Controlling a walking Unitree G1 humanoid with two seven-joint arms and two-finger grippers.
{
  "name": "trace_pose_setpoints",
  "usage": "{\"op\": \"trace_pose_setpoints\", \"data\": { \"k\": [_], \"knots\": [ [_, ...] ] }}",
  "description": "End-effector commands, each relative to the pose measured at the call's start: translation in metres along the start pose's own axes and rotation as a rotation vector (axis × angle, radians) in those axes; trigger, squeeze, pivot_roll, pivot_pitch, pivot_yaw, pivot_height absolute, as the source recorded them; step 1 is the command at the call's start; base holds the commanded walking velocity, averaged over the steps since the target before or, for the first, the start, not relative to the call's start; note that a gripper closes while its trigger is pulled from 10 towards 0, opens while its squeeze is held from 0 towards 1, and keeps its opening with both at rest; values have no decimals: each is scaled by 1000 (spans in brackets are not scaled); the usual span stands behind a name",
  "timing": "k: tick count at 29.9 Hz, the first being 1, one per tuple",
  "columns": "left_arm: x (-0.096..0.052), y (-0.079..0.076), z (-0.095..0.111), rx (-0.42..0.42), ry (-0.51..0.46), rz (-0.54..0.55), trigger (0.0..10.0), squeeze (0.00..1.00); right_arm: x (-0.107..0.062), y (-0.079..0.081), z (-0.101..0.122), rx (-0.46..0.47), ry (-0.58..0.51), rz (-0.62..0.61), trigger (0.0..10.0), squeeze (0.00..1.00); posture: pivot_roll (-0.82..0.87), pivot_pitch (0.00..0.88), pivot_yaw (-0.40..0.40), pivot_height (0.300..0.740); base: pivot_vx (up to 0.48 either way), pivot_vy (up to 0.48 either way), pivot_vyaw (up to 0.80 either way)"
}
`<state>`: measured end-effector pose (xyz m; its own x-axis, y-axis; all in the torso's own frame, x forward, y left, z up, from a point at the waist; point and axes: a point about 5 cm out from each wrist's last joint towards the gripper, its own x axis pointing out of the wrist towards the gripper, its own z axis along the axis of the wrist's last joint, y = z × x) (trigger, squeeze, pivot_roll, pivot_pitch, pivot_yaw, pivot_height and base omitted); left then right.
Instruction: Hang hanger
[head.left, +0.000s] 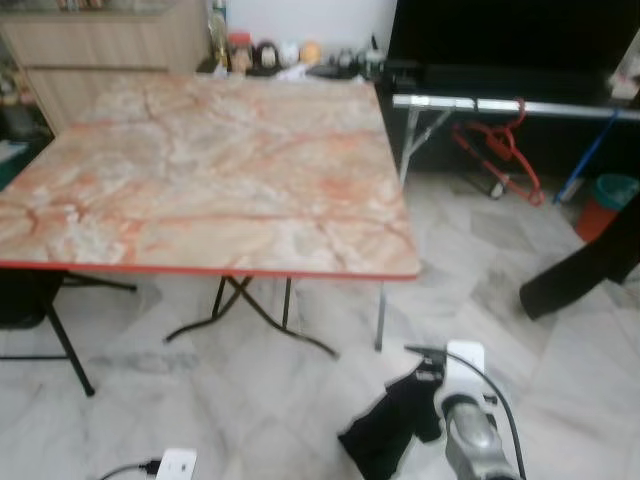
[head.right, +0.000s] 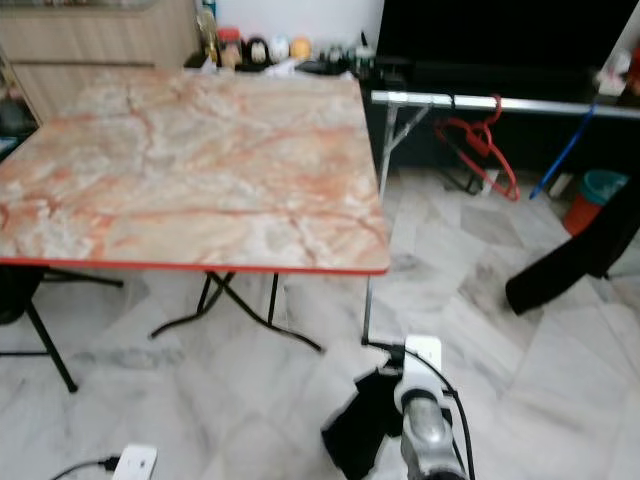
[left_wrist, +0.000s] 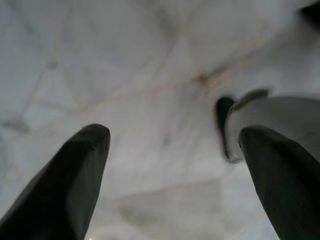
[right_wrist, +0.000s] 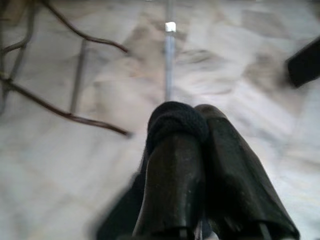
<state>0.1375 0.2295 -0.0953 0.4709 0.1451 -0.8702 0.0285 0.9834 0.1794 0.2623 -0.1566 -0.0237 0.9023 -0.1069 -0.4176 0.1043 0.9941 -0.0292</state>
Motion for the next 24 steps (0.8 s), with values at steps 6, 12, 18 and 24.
{"op": "trace_pose_setpoints", "data": {
  "k": [6, 12, 18, 24],
  "knots": [
    [1, -4, 1, 21, 1, -13, 10000, 0, 4, -7, 13, -2, -64, -19, 10000, 0, 78, 0, -24, 740, 0, 346, 0],
    [2, -9, 7, 25, -8, -20, 10000, 0, 4, -6, 13, -3, -67, -17, 10000, 0, 77, 0, -24, 740, 0, 358, 0],
    [2, -8, 7, 28, -8, -9, 10000, 0, 4, -6, 14, -5, -70, -17, 10000, 0, 80, 0, -27, 740, 0, 344, 0],
    [1, -5, 6, 31, 2, 11, 10000, 0, 4, -6, 15, -6, -75, -16, 10000, 0, 81, 0, -27, 740, 0, 46, 0]
  ]
}}
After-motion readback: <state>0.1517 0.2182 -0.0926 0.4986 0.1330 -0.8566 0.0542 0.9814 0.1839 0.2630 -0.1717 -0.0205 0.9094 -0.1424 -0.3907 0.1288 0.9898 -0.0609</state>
